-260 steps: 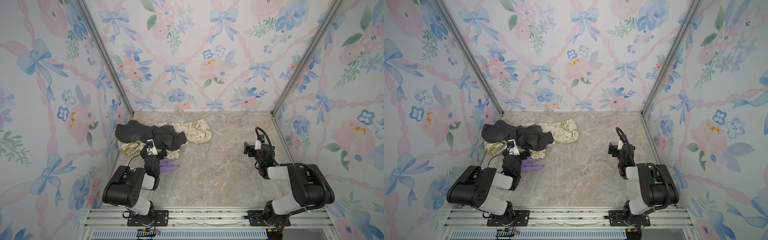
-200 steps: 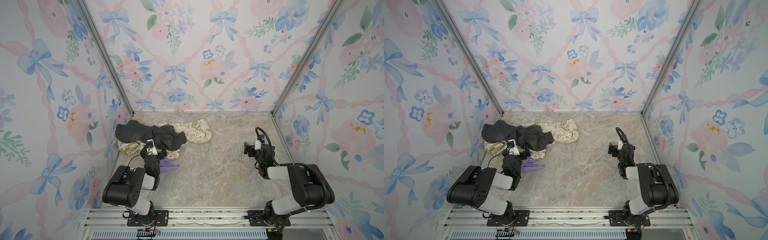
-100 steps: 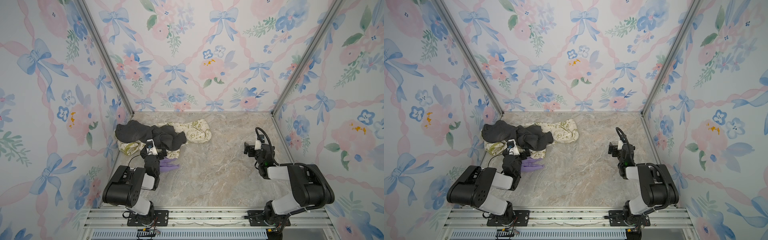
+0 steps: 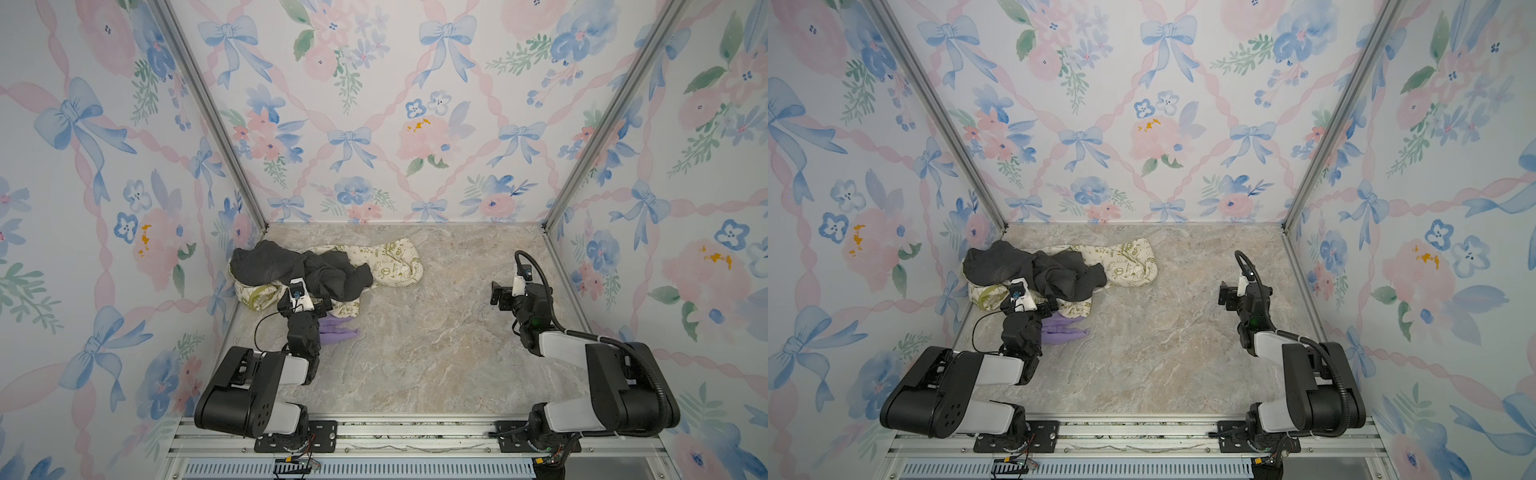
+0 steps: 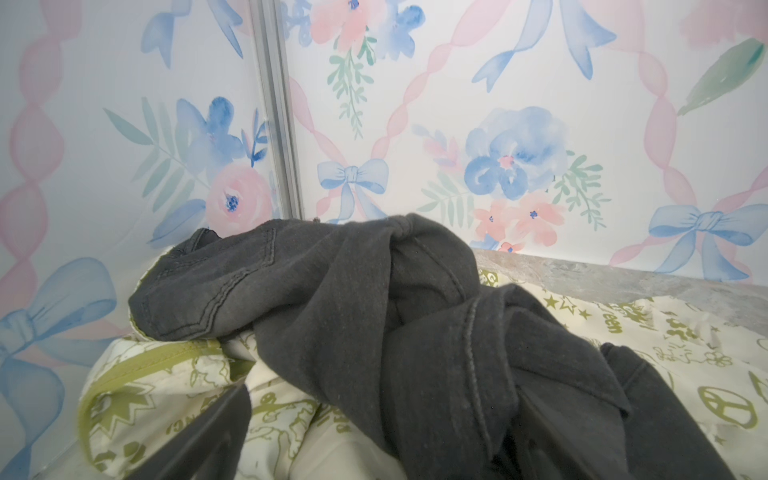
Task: Pick out a specific cloth from the pile
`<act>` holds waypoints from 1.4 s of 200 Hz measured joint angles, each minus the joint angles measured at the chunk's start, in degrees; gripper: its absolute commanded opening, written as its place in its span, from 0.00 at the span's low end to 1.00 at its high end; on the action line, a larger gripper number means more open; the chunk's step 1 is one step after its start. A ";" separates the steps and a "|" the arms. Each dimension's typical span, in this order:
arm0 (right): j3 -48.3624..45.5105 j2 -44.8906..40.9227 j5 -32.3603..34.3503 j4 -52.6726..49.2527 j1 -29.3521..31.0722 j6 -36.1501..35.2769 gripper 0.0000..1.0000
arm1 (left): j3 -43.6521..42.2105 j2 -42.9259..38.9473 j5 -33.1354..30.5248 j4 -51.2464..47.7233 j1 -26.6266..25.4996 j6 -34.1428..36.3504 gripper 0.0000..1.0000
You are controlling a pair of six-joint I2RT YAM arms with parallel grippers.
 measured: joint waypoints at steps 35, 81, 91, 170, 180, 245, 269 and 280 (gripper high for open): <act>2.99 -8.00 -0.04 -8.81 0.87 -2.45 0.97 | 0.85 -11.76 -1.86 -10.29 -0.63 -0.20 0.98; 11.91 -16.31 -0.11 -24.24 1.38 -4.90 0.97 | 8.55 -25.57 -4.37 -34.34 -0.94 -5.99 0.98; 14.21 -17.86 -0.39 -27.78 1.51 -5.33 0.97 | 9.77 -28.79 -4.35 -39.15 -0.92 -7.65 0.98; 34.03 -22.82 1.46 -58.71 0.33 2.34 0.97 | 17.22 -43.82 1.46 -69.24 3.04 -16.94 0.98; 36.52 -22.51 1.25 -62.25 -0.42 3.61 0.97 | 19.30 -42.77 4.11 -72.08 4.28 -17.90 0.98; 38.75 -22.32 -8.35 -73.99 -1.29 7.82 0.97 | 27.69 -27.04 16.35 -88.06 6.99 -27.91 0.90; 38.62 -22.36 -10.43 -75.49 1.14 8.55 0.97 | 29.00 -26.64 17.59 -92.54 6.99 -30.97 0.83; 38.47 -22.43 -10.93 -75.97 3.13 8.57 0.97 | 29.51 -26.38 17.86 -94.01 6.99 -31.76 0.81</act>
